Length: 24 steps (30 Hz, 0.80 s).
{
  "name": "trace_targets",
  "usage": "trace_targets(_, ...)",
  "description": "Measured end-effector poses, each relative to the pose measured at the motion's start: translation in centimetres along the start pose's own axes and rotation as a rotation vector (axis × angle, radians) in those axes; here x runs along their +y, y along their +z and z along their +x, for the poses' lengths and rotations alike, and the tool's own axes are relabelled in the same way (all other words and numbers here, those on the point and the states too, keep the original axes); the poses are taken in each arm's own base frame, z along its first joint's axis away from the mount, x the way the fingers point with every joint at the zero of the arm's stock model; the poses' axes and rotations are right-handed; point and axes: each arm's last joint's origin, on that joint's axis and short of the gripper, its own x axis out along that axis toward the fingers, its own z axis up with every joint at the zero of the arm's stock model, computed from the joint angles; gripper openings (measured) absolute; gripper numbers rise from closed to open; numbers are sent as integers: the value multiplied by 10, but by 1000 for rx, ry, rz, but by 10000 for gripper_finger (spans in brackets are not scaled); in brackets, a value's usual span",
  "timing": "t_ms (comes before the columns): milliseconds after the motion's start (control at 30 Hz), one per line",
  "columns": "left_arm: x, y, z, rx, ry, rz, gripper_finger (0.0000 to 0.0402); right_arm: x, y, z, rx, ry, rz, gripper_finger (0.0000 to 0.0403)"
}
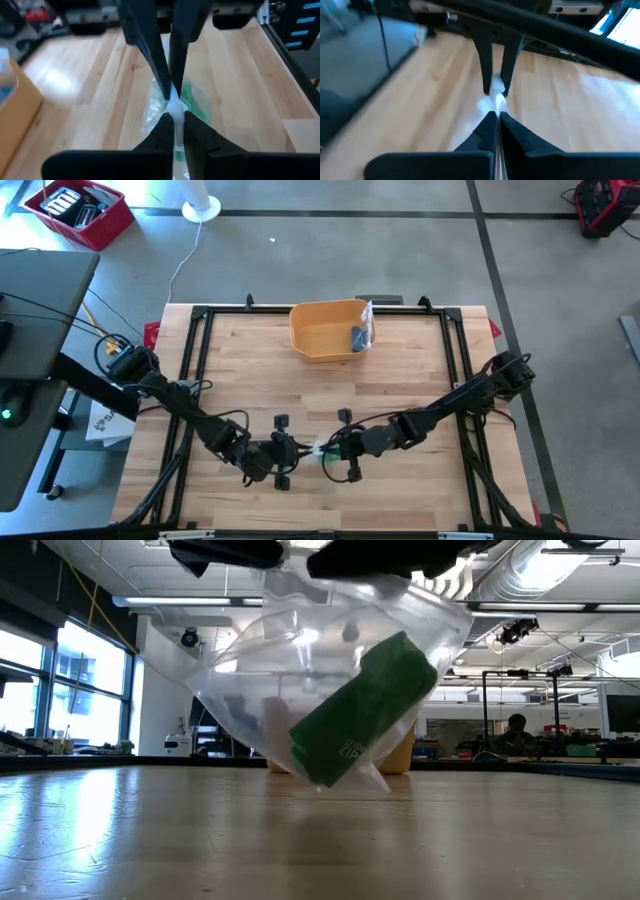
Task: Roll bandage
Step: Close the transparent zip bag containing the rolled green bandage
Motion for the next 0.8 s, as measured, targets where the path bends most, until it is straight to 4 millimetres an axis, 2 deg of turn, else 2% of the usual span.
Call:
trace_targets(100,3,0,1,31,-7,-91,10,-2,-5,-4,81,-48,-131,35)
trace_targets(233,7,6,1,127,-91,-271,10,-6,-1,-12,104,-77,-146,109)
trace_targets(333,8,4,1,180,-103,-292,10,-4,3,-13,62,-18,-136,160)
trace_targets(433,6,4,0,181,-107,-301,16,4,4,-7,-2,38,-130,184)
trace_targets(567,7,3,0,193,-101,-303,18,17,-6,8,-42,48,-179,175)
trace_targets(633,7,3,0,190,-100,-305,18,20,-11,15,-61,-17,-172,161)
trace_targets(700,7,3,0,191,-98,-308,18,23,-17,19,-49,-116,-161,139)
trace_targets(800,7,3,0,193,-100,-310,19,24,-20,22,-49,-146,-155,93)
